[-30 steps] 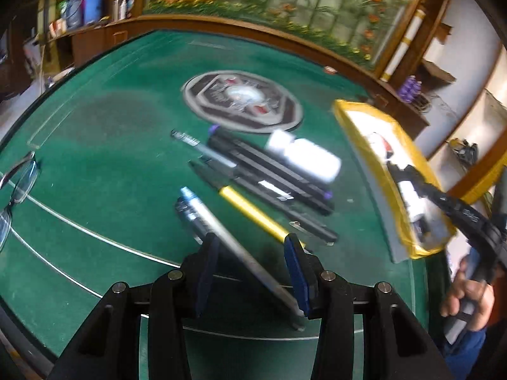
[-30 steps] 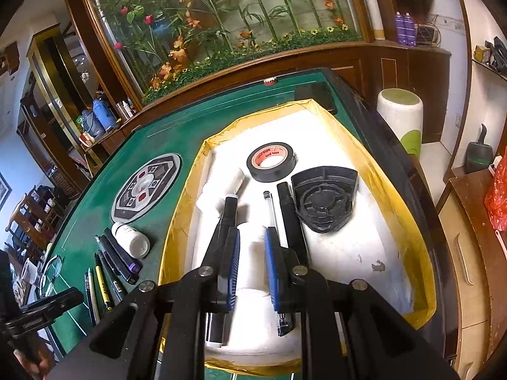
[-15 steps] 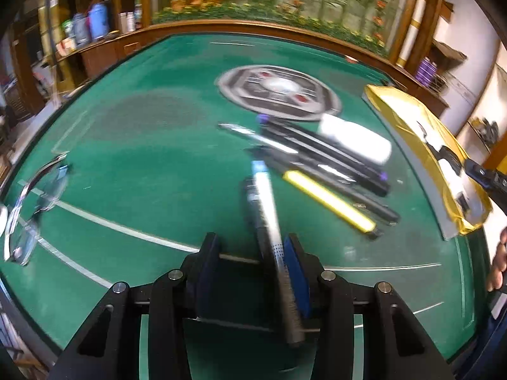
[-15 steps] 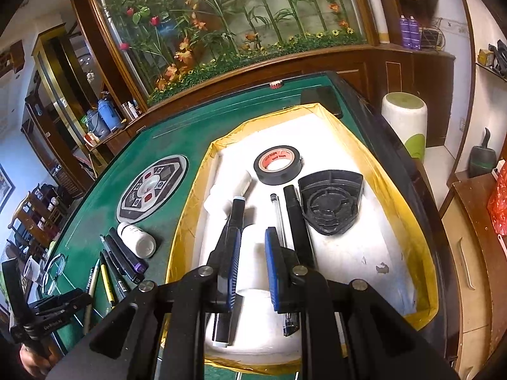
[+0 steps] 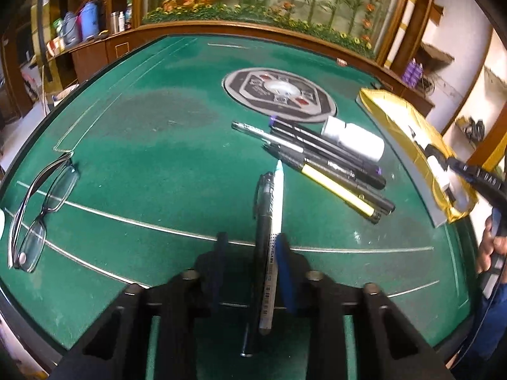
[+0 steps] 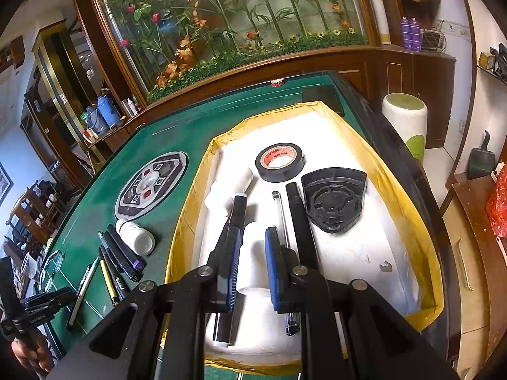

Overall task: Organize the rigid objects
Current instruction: 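Grasp a black pen from the table pile with the left tool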

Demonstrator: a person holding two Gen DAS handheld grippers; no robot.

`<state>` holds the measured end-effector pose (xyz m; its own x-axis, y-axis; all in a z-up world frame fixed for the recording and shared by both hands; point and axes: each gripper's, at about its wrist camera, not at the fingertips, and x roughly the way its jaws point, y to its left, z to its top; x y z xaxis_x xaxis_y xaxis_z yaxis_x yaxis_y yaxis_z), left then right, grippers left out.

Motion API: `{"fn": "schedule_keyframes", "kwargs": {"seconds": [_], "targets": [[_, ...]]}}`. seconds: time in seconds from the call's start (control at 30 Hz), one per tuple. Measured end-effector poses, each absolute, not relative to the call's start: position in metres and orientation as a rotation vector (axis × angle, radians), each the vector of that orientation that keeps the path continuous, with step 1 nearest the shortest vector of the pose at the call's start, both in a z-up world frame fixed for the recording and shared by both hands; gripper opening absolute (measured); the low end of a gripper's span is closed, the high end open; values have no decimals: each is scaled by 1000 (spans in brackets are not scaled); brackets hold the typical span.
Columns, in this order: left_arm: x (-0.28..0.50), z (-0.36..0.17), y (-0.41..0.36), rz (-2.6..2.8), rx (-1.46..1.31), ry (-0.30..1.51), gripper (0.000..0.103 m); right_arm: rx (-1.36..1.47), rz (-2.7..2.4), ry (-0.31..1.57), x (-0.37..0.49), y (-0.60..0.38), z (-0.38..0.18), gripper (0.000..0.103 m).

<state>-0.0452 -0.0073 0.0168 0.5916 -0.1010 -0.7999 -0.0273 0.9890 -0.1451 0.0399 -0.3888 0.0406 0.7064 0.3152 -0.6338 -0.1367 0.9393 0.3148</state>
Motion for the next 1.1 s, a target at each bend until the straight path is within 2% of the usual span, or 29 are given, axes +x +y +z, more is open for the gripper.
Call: {"fn": "schedule_keyframes", "kwargs": {"seconds": [0.27,0.5,1.1], "targets": [[-29,13,-17,-44,-75,938,23,245,264,743,39,-385,41,15],[-31,14,3,-105,-196,949,23,242,264,746,39,-384,40,15],[-21,15,19,-131,-244,961,23,237,264,752,40,-382,38,15]]}}
